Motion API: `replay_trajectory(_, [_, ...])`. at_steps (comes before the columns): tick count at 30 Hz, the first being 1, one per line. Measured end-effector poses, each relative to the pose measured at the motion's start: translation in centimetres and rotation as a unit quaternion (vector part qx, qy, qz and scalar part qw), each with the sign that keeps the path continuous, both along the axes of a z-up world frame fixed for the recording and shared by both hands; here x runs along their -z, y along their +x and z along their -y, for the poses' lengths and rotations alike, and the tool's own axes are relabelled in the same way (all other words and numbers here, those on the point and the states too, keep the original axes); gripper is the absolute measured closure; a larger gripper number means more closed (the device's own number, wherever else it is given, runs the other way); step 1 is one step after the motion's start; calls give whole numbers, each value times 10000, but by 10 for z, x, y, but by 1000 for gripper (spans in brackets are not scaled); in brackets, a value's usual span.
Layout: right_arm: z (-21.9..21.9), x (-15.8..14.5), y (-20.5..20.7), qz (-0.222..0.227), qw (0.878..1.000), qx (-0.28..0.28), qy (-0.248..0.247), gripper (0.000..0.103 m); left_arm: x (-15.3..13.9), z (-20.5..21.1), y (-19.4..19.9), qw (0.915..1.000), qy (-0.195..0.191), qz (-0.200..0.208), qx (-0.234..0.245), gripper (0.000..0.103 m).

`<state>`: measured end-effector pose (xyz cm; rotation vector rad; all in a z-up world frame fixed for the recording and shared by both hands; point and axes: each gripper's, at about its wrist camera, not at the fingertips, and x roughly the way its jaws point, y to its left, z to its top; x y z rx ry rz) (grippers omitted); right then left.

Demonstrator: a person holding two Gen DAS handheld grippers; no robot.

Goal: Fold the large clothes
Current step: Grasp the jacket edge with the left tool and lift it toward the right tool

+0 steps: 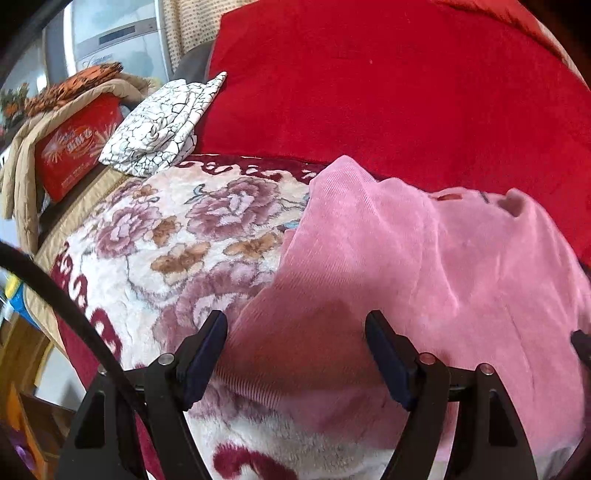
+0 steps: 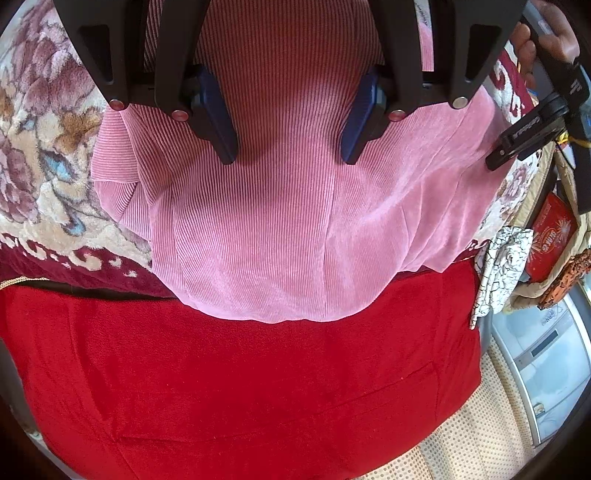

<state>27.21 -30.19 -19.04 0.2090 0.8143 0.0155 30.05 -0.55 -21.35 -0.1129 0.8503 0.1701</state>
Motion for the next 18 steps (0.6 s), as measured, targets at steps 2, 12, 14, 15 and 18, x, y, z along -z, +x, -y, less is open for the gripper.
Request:
replay_trajectory(2, [0,0,0,-3,10000,9,2,40,-3,-4,-10,9997,-220,95,-43,25])
replay_trajectory(12, [19,-13,-12,259,9974,48,674,40,-4,-27,-17,9983,-458,203,-311,25])
replay_trajectory(14, [17,-15,-15,349,9974,1,636,40,-4,-40,-22,9954,-809,230,-466,25])
replay_trajectory(15, [15,-14,-15,306,9976,-31,617,40,-4,-43,-24,9947,-880,256,-476,25])
replay_trajectory(18, [5,-2,-6,-39,9995,-32,308,40,-3,-44,-34,9931,-1056,325,-386,29])
